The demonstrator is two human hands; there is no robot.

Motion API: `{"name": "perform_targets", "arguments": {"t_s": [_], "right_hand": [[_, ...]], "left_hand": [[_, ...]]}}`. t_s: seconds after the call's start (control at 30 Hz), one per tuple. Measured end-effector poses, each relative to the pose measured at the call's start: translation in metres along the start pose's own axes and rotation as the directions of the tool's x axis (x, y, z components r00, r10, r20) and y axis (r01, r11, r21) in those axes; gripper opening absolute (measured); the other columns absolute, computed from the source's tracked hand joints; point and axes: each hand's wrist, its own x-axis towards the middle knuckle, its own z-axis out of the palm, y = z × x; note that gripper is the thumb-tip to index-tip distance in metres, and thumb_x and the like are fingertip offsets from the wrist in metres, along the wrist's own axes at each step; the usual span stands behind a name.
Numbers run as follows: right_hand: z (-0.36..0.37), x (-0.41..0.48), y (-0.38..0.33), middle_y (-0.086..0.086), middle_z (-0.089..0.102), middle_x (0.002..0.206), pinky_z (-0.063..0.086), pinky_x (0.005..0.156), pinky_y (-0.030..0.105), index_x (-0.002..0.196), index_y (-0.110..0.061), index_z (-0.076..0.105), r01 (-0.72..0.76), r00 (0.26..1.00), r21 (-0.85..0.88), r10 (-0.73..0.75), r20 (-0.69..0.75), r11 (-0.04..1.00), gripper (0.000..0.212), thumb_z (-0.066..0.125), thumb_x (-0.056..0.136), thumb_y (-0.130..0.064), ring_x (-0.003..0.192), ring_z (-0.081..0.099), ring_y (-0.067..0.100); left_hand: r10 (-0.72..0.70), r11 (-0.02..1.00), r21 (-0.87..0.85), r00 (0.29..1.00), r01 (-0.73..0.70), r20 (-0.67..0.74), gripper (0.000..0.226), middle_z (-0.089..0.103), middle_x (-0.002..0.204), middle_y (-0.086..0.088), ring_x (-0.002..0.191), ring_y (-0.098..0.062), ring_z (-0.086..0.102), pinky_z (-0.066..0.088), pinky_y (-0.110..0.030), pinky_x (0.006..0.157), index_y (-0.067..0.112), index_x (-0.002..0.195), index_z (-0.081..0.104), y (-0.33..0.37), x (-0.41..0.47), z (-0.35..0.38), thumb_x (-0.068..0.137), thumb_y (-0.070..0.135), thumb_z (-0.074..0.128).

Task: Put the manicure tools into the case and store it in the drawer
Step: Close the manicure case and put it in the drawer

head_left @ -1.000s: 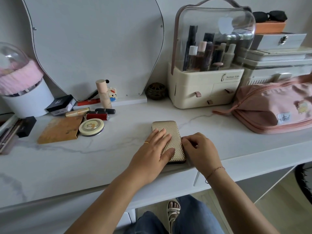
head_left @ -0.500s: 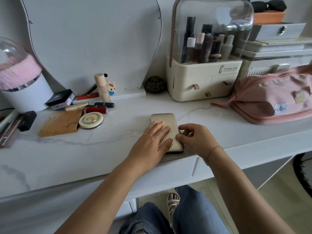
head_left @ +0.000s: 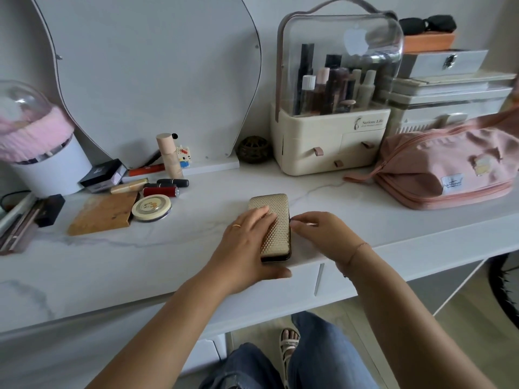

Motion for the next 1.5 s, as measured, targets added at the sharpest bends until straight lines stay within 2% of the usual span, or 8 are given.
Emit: {"name": "perform_targets", "arguments": {"t_s": [0.3, 0.47, 0.67, 0.97, 1.07, 1.17, 1.4, 1.5], "right_hand": [[-0.012, -0.009, -0.002, 0.02, 0.067, 0.096, 0.051, 0.068, 0.026, 0.107, 0.005, 0.057, -0.176, 0.973, 0.585, 0.051, 0.224, 0.792, 0.019, 0.046, 0.093, -0.003, 0.076, 0.07, 0.02], [-0.013, -0.009, 0.004, 0.027, 0.061, 0.095, 0.059, 0.07, 0.033, 0.102, 0.007, 0.054, -0.176, 0.984, 0.76, 0.136, 0.116, 0.626, 0.015, 0.043, 0.092, 0.006, 0.084, 0.066, 0.032], [0.003, -0.006, -0.002, 0.024, 0.062, 0.088, 0.059, 0.069, 0.031, 0.106, 0.009, 0.053, -0.184, 0.983, 0.726, 0.124, 0.136, 0.663, 0.017, 0.049, 0.09, 0.004, 0.08, 0.066, 0.03], [0.045, 0.001, -0.026, 0.016, 0.064, 0.084, 0.059, 0.068, 0.026, 0.09, -0.002, 0.059, -0.166, 0.983, 0.71, 0.054, 0.178, 0.685, 0.014, 0.055, 0.092, -0.016, 0.072, 0.068, 0.021], [0.051, 0.005, -0.027, 0.014, 0.066, 0.083, 0.059, 0.066, 0.025, 0.091, 0.0, 0.059, -0.136, 0.989, 0.747, 0.045, 0.141, 0.651, 0.013, 0.054, 0.092, -0.011, 0.069, 0.068, 0.018], [0.052, 0.008, -0.027, 0.013, 0.067, 0.08, 0.058, 0.061, 0.022, 0.092, 0.002, 0.061, -0.11, 0.993, 0.732, 0.042, 0.111, 0.672, 0.011, 0.055, 0.091, -0.008, 0.062, 0.069, 0.014], [0.051, 0.01, -0.028, 0.018, 0.066, 0.084, 0.059, 0.061, 0.024, 0.09, 0.004, 0.061, -0.098, 0.994, 0.708, 0.04, 0.098, 0.699, 0.014, 0.055, 0.091, -0.008, 0.067, 0.066, 0.021], [0.05, 0.011, -0.024, 0.021, 0.067, 0.087, 0.059, 0.059, 0.029, 0.107, 0.009, 0.057, -0.082, 0.996, 0.597, 0.053, 0.066, 0.798, 0.023, 0.058, 0.088, -0.005, 0.062, 0.066, 0.023]], "left_hand": [[0.017, 0.978, -0.2, 0.976, -0.062, -0.218, 0.067, 0.044, 0.137, 0.014, 0.127, -0.002, 0.039, 0.025, -0.01, 0.106, 0.028, 0.135, 0.048, -0.014, -0.014, -0.004, 0.073, 0.047, 0.063], [-0.044, 0.99, -0.141, 0.909, -0.016, -0.415, 0.048, 0.063, 0.122, 0.004, 0.111, -0.013, 0.057, 0.044, -0.031, 0.097, 0.019, 0.121, 0.062, -0.026, -0.024, -0.01, 0.075, 0.012, 0.072], [-0.216, 0.959, -0.255, 0.897, 0.122, -0.385, 0.044, 0.066, 0.12, 0.003, 0.106, -0.013, 0.063, 0.047, -0.023, 0.092, 0.022, 0.123, 0.061, -0.027, -0.028, -0.019, 0.081, 0.01, 0.069], [-0.2, 0.958, -0.268, 0.912, 0.105, -0.357, 0.048, 0.065, 0.121, 0.003, 0.11, -0.013, 0.06, 0.044, -0.022, 0.095, 0.02, 0.122, 0.062, -0.025, -0.028, -0.021, 0.076, 0.021, 0.075], [-0.204, 0.932, -0.348, 0.937, 0.098, -0.282, 0.053, 0.056, 0.125, 0.012, 0.118, -0.001, 0.05, 0.033, -0.007, 0.099, 0.02, 0.124, 0.06, -0.024, -0.029, -0.025, 0.076, 0.043, 0.065], [-0.305, 0.882, -0.434, 0.926, 0.186, -0.224, 0.039, 0.056, 0.119, 0.02, 0.114, 0.003, 0.05, 0.03, 0.004, 0.089, 0.025, 0.122, 0.061, -0.023, -0.027, -0.03, 0.085, 0.036, 0.063], [-0.526, 0.706, -0.644, 0.827, 0.295, -0.197, 0.023, 0.07, 0.094, 0.013, 0.092, -0.003, 0.062, 0.045, -0.022, 0.083, 0.025, 0.097, 0.071, -0.028, -0.013, -0.046, 0.089, 0.04, 0.056], [-0.649, 0.659, -0.646, 0.725, 0.384, -0.23, 0.032, 0.057, 0.074, 0.007, 0.067, -0.001, 0.049, 0.038, -0.028, 0.07, 0.022, 0.077, 0.061, -0.035, -0.009, -0.051, 0.092, 0.047, 0.047]]}}
